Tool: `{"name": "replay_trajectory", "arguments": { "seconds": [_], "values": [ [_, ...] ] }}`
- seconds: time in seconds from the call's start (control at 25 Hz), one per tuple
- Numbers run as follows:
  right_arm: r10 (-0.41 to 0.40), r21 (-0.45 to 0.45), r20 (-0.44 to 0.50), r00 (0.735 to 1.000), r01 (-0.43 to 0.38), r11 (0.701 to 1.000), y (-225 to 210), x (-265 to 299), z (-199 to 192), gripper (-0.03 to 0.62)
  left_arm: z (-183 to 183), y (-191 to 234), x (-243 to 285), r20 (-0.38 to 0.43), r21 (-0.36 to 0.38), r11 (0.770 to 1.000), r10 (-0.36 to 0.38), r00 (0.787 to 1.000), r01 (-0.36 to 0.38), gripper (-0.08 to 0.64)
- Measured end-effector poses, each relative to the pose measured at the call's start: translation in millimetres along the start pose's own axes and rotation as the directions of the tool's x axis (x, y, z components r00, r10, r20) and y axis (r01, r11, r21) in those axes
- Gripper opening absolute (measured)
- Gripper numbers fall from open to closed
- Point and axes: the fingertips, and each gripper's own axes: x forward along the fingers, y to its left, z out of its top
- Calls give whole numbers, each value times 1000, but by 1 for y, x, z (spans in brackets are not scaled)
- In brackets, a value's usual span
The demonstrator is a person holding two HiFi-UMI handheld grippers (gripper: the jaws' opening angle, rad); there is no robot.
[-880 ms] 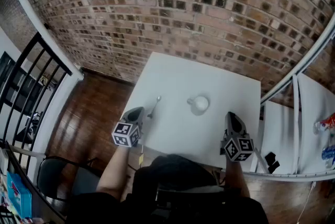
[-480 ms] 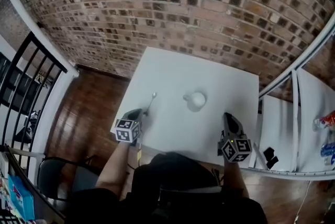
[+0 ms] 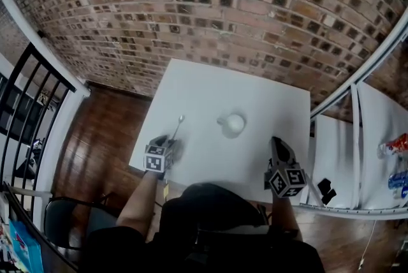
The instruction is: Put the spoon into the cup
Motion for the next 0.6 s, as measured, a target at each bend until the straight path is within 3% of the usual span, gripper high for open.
{"name": "replay_trajectory", "arguments": {
  "seconds": [0.24,0.6],
  "values": [
    [-19,0,-10,1000,19,1000,-5,-1,1,5,-21,4,10,-60,-5,1000,10,998,-10,199],
    [-22,6,-17,1000,23,1000,-3,2,-1,5,-17,0,14,-98,44,998,40,994,-36,200]
  ]
}}
